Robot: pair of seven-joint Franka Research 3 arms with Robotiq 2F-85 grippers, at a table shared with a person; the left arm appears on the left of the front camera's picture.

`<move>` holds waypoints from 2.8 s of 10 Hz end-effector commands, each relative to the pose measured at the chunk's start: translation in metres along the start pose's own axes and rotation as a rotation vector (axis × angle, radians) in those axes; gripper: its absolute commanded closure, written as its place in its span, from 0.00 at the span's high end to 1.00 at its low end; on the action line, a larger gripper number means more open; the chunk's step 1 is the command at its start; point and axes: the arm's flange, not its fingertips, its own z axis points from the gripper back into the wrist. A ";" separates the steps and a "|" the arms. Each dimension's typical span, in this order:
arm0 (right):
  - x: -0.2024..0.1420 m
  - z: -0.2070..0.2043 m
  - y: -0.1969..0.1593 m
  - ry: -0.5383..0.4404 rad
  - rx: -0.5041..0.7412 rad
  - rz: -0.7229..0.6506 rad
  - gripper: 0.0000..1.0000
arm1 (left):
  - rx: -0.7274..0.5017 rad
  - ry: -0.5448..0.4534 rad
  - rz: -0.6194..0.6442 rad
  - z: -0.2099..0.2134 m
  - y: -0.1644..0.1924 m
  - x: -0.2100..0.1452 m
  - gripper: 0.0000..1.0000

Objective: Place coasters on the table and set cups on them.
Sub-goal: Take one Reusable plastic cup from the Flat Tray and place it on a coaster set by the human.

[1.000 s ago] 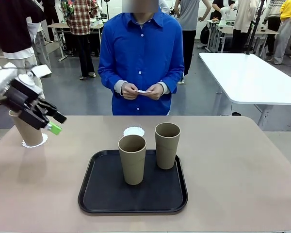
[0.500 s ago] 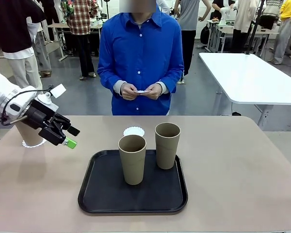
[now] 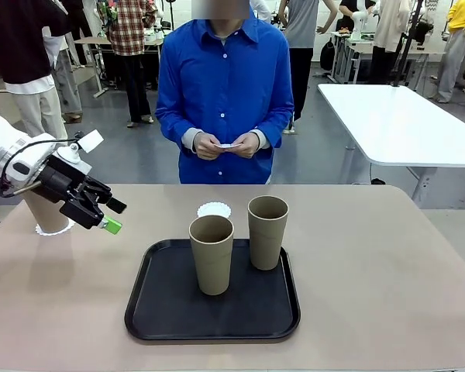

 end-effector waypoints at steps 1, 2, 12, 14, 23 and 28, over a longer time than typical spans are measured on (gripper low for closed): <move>-0.001 0.000 0.000 0.000 0.012 0.005 1.00 | 0.000 0.000 0.000 0.000 0.000 0.000 1.00; -0.001 0.000 0.000 0.000 0.012 0.005 1.00 | -0.017 -0.167 -0.176 -0.014 -0.018 0.007 1.00; -0.001 0.000 0.000 0.000 0.012 0.005 1.00 | -0.117 -0.673 -0.253 -0.105 -0.004 -0.062 1.00; -0.001 0.000 0.000 0.000 0.012 0.005 1.00 | -0.143 -0.673 -0.247 -0.131 0.002 -0.063 1.00; -0.001 0.000 0.000 0.000 0.012 0.005 1.00 | -0.184 -0.583 -0.262 -0.192 0.012 -0.046 1.00; -0.001 0.000 0.000 0.000 0.012 0.005 1.00 | -0.213 -0.566 -0.259 -0.209 0.013 -0.045 1.00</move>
